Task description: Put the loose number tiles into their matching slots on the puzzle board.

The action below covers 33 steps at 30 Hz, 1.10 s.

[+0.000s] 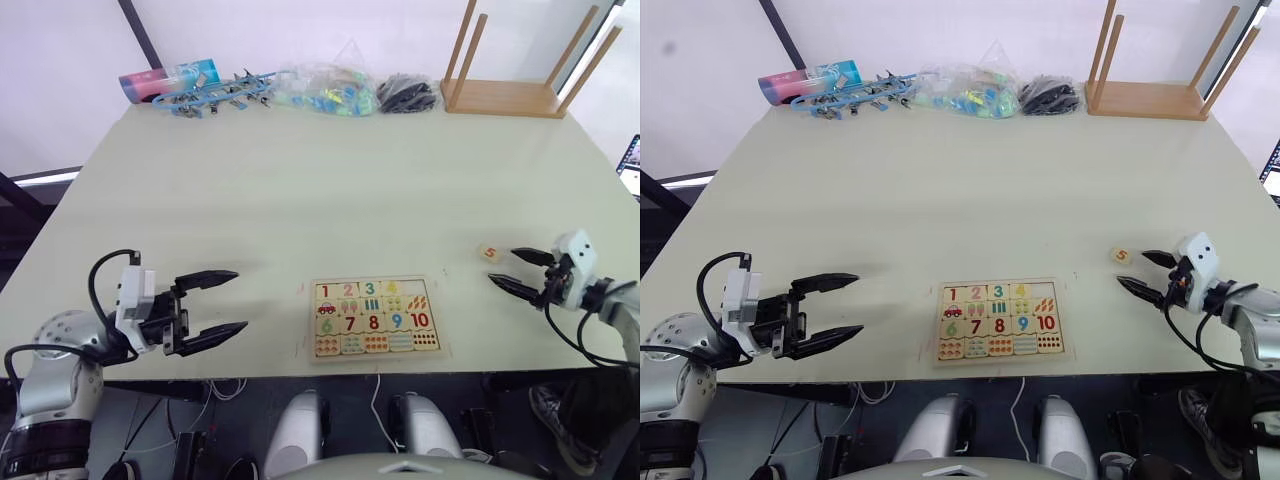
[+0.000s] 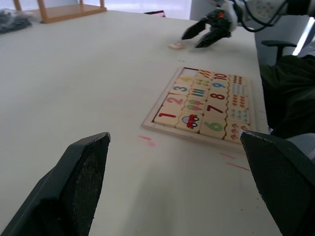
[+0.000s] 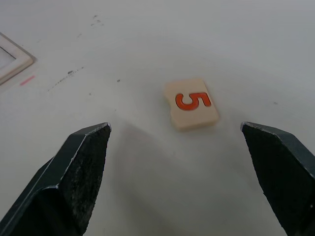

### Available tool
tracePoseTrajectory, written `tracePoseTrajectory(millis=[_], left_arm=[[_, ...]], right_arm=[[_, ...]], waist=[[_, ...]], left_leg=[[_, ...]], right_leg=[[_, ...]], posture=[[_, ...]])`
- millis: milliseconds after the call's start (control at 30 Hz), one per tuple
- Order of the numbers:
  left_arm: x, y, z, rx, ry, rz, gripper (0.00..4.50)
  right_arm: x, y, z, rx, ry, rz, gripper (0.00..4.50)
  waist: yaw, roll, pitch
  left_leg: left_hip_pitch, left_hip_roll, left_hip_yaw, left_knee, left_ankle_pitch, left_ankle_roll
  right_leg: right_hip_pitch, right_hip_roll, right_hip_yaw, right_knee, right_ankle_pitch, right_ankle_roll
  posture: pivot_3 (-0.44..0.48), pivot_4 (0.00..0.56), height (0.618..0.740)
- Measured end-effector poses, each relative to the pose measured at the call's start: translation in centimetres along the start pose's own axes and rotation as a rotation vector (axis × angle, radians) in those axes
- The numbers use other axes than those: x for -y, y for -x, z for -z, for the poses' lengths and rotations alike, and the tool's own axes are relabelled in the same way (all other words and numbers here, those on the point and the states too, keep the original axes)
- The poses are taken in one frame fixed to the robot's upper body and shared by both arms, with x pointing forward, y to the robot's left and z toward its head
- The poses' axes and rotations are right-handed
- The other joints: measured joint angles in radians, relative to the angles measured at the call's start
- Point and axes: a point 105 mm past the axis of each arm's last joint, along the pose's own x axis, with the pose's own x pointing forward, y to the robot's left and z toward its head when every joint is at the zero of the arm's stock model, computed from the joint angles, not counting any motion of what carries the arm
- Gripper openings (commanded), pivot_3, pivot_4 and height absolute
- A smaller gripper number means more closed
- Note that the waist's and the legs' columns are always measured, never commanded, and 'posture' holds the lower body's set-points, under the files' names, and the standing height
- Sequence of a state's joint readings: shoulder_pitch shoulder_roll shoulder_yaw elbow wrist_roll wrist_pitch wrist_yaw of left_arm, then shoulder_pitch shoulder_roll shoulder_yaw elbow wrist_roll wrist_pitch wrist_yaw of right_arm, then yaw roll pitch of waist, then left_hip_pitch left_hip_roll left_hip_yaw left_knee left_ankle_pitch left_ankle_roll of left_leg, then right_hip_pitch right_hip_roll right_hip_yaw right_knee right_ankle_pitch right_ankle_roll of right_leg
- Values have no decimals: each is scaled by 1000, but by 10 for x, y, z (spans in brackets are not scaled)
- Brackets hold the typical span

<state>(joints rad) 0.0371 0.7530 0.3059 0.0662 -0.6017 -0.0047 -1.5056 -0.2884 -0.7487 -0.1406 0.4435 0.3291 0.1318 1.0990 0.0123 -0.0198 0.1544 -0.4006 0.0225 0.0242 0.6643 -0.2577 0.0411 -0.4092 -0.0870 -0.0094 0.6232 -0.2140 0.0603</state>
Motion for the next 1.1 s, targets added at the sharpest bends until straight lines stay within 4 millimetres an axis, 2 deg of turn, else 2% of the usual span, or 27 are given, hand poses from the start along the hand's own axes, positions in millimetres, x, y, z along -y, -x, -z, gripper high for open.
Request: tracePoseTrajectory(millis=[200,400,500,633,667,933,1100], left_arm=[[2,-3,-7,10,-20,53,4500],[2,-5,-10,13,-32,67,4500],[1,-7,-13,16,-46,72,4500],[1,-7,-16,20,-57,84,4500],[0,-8,-17,22,-63,91,4500],[-1,-6,-14,24,-57,89,4500],[-2,-6,-12,25,-51,87,4500]], right_arm=[[12,-15,-5,-58,4,-43,4427],[15,-19,-6,-95,51,-83,4427],[16,-19,-4,-105,93,-84,3120],[13,-20,-4,-97,143,-111,1014],[13,-21,-4,-95,155,-112,905],[11,-20,-5,-88,170,-122,908],[-4,-22,-14,-93,218,-214,908]], waist=[[0,0,0],[-5,0,0],[-5,0,0],[-8,-1,0],[-9,-1,0],[-11,-1,0],[-17,0,0]], left_leg=[[-1,0,0,0,0,0],[0,0,1,0,0,0],[1,0,0,0,0,0],[1,0,1,0,0,0],[1,0,0,1,0,0],[2,0,-1,2,0,0],[2,0,-1,1,0,0]], right_leg=[[0,0,0,0,0,0],[1,1,0,0,0,0],[1,1,0,0,0,0],[2,1,0,0,0,0],[2,1,0,0,0,0],[4,1,0,0,0,0],[4,1,0,0,0,0]], posture=[[0,150,740],[0,150,740],[0,150,740],[0,150,740],[0,150,740],[0,150,740],[0,150,740]])
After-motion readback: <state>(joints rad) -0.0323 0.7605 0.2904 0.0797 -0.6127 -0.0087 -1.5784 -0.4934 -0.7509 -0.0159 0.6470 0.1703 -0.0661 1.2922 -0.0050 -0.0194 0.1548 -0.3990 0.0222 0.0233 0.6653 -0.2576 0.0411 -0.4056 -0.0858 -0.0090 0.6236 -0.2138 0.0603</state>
